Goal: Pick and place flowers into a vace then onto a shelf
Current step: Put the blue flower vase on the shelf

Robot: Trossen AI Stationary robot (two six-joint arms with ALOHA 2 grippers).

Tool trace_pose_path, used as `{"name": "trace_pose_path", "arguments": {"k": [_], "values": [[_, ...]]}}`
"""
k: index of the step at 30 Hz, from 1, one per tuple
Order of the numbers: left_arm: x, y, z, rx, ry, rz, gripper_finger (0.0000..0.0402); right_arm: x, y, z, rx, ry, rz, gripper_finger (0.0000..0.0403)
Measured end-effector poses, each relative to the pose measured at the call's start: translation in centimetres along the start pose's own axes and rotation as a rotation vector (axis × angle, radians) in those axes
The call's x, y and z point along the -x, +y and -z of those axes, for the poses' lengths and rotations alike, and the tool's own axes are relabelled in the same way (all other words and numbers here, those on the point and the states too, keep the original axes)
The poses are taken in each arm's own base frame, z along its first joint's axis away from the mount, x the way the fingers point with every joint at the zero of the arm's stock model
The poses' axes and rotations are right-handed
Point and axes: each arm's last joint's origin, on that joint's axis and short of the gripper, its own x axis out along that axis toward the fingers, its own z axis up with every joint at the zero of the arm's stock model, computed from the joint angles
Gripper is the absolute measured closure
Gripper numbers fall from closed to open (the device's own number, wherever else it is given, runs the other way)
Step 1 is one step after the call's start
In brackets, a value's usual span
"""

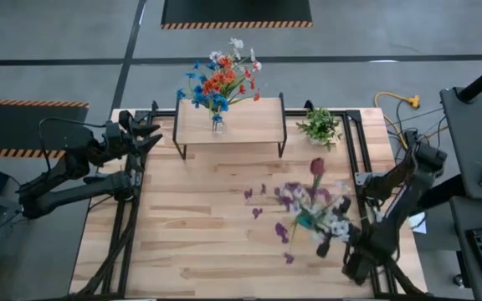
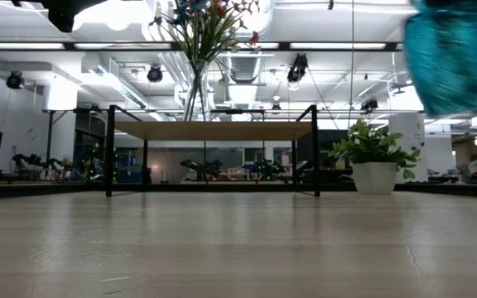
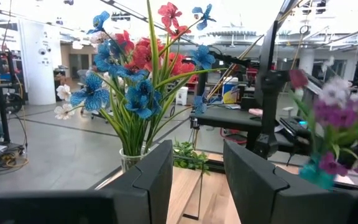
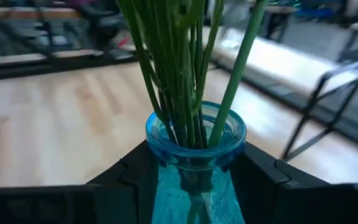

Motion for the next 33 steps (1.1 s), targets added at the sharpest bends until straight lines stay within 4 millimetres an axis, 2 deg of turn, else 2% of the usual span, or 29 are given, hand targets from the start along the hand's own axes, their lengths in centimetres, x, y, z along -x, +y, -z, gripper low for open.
{"name": "trace_pose_path", "arguments": {"k": [6,11,15,17,19,23,26,33], "values": [[0.0,0.0,0.0,0.0,0.001,0.0,0.0274,-2.3,-4.5,-6.2,0.002,-0.076,0.138,0.025],[0.0,0.0,0.1,0.002,0.01,-0.001,0.0274,-3.5,-8.1,-11.1,-0.049,-0.094,0.232,0.025],[0.0,0.0,0.2,0.01,0.018,-0.001,0.0274,-4.9,-8.7,-14.7,-0.059,-0.093,0.115,0.025],[0.0,0.0,0.2,0.011,0.019,-0.001,0.0274,-5.6,-8.7,-16.5,-0.063,-0.155,0.011,0.025],[0.0,0.0,0.2,0.012,0.018,-0.001,0.0274,-6.2,-9.3,-17.9,-0.057,-0.222,-0.017,0.025],[0.1,0.0,0.1,0.012,0.014,-0.001,0.0274,-8.2,-10.8,-18.5,-0.003,-0.235,-0.035,0.025],[0.3,0.0,0.1,0.012,0.006,0.0,0.0274,-10.9,-11.6,-18.4,0.022,-0.212,-0.089,0.025],[1.2,-0.1,-0.3,0.017,-0.034,0.002,0.0274,-17.0,-14.3,-17.7,0.087,-0.166,-0.073,0.025]]}}
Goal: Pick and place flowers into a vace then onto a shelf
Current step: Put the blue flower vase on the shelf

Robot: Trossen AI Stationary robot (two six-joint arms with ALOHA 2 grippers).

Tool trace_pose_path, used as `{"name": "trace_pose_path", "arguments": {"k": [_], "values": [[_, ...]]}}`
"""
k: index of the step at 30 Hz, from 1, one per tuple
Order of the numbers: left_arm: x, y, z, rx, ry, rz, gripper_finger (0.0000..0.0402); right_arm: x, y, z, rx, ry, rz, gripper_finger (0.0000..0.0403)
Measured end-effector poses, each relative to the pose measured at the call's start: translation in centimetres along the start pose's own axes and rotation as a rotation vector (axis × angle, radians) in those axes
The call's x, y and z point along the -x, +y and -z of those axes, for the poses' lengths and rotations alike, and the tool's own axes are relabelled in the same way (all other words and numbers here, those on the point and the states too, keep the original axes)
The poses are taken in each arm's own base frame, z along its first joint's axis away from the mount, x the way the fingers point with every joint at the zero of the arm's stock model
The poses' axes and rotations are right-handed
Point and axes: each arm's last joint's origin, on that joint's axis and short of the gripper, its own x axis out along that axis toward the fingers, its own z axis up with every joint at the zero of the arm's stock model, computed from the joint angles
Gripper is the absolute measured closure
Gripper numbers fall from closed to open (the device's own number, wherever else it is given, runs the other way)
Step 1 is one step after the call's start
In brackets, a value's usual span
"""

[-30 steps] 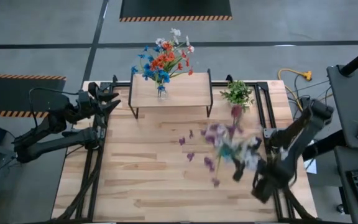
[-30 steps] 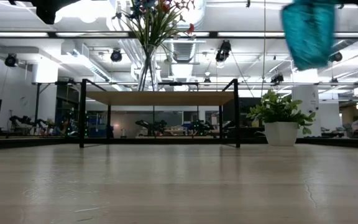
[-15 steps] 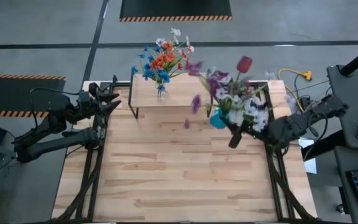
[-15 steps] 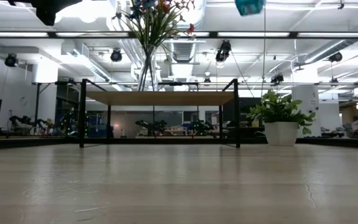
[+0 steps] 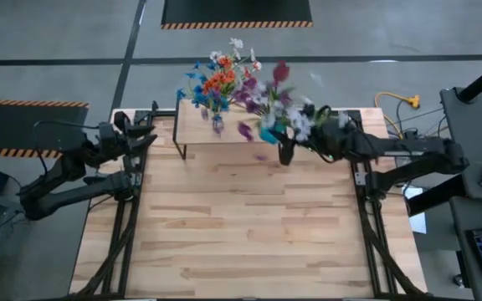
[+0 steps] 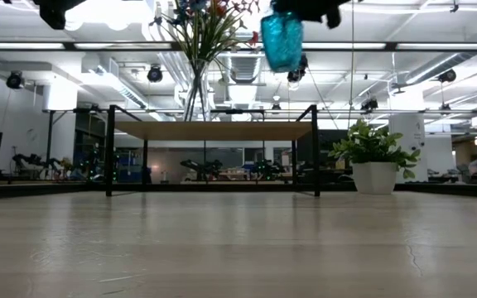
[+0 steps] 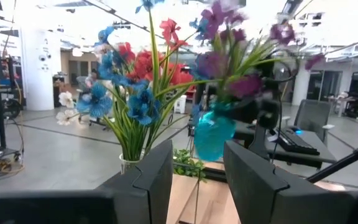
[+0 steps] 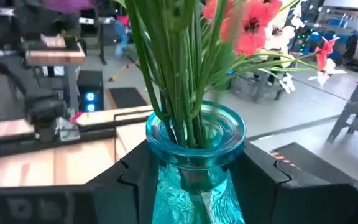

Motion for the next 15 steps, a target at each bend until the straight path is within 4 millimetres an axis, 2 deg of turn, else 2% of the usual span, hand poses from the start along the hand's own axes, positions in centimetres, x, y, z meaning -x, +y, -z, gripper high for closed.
{"name": "trace_pose_path", "arguments": {"k": [3,8,15], "values": [[0.6,0.0,-0.2,-0.001,-0.027,0.002,0.0274,-2.2,-1.5,0.6,-0.032,-0.022,0.034,0.025],[1.5,-0.1,-0.4,-0.002,-0.054,0.004,0.0274,-5.5,-3.7,3.1,-0.055,0.018,0.045,0.025],[2.0,-0.1,-0.1,0.018,-0.037,0.004,0.0274,-7.1,-5.7,5.5,-0.061,0.075,0.067,0.025]]}}
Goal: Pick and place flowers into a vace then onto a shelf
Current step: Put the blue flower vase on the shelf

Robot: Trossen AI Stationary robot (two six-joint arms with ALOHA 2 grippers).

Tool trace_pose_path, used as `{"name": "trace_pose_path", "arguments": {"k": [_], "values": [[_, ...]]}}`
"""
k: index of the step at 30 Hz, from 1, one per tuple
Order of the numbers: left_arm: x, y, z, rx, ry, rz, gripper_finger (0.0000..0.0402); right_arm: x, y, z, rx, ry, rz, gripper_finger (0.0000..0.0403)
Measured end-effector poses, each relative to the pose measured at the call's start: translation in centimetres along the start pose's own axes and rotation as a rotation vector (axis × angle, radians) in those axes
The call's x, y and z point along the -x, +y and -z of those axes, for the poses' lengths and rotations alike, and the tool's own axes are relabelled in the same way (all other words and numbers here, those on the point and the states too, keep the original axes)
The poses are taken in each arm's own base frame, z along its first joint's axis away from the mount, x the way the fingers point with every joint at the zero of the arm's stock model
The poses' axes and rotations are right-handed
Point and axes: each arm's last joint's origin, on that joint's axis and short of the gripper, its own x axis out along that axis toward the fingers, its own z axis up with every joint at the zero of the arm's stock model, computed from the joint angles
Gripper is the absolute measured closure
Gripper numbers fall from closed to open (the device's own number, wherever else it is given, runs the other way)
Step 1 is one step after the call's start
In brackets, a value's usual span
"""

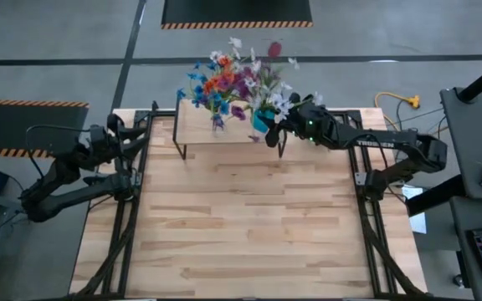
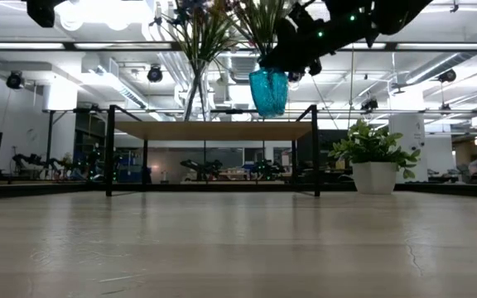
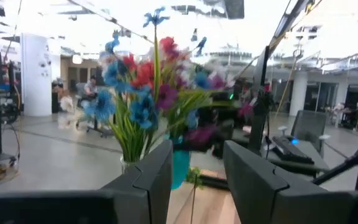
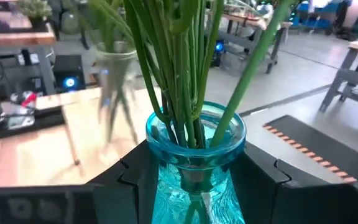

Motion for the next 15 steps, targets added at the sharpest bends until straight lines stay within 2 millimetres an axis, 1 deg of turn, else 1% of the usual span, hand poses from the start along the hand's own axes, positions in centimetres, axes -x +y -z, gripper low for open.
{"name": "trace_pose_path", "arguments": {"k": [4,6,8,12,15], "values": [[0.0,0.0,-0.2,0.005,-0.018,0.003,0.0274,-0.6,-1.1,0.2,-0.022,-0.017,0.017,0.025],[0.1,0.0,-0.2,0.004,-0.017,0.003,0.0274,-0.9,-1.4,0.8,-0.044,0.002,-0.004,0.025],[0.2,0.0,-0.2,0.005,-0.019,0.003,0.0274,-1.1,-1.5,1.2,-0.052,0.019,-0.022,0.025],[0.3,0.0,-0.2,0.005,-0.022,0.004,0.0274,-1.1,-1.7,1.0,-0.054,0.005,-0.026,0.025],[0.4,0.0,-0.2,0.004,-0.026,0.005,0.0274,-1.0,-1.8,1.5,-0.053,0.025,-0.02,0.0241]]}}
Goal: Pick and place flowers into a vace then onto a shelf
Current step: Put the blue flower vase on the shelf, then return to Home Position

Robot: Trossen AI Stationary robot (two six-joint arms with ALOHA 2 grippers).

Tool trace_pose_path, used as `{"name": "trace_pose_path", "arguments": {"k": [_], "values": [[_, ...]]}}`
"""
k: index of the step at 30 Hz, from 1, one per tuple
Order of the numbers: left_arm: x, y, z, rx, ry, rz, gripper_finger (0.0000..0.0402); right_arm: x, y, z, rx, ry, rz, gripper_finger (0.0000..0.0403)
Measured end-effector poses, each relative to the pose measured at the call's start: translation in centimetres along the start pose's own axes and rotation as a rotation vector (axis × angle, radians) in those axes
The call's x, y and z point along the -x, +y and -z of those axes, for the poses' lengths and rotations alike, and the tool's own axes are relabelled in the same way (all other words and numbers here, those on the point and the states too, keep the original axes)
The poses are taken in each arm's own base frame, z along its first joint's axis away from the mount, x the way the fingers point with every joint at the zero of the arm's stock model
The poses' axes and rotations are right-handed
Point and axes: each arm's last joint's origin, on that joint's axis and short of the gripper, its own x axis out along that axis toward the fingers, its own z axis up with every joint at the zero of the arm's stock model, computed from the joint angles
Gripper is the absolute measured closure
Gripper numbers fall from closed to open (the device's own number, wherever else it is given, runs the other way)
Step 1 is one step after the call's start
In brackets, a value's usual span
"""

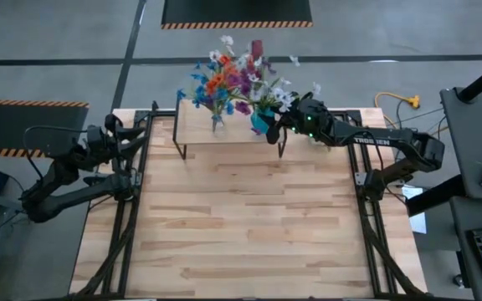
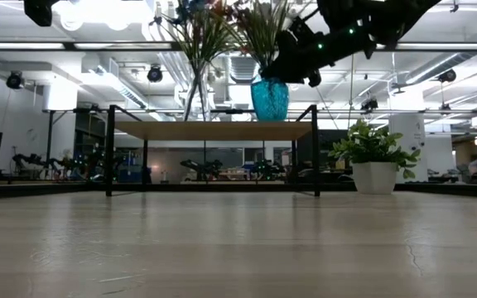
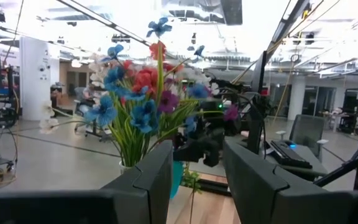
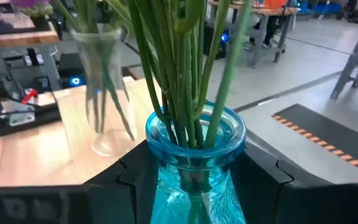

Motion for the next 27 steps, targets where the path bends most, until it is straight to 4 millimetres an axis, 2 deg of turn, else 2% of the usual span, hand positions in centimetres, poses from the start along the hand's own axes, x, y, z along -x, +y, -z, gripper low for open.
{"name": "trace_pose_path", "arguments": {"k": [10,18,24,27], "values": [[0.0,0.0,0.1,0.001,0.006,-0.001,0.0274,0.2,-0.5,1.0,-0.024,0.01,0.001,0.0235],[0.1,0.0,0.1,0.001,0.004,-0.001,0.0274,1.0,-0.4,0.6,-0.014,0.034,-0.021,0.0162],[0.2,0.0,0.0,0.0,0.0,-0.001,0.0274,3.1,-0.5,-0.6,0.024,0.044,-0.037,0.0113],[0.2,0.0,0.0,0.0,0.001,-0.002,0.0274,4.4,-0.4,-0.7,0.044,0.053,-0.102,0.0101]]}}
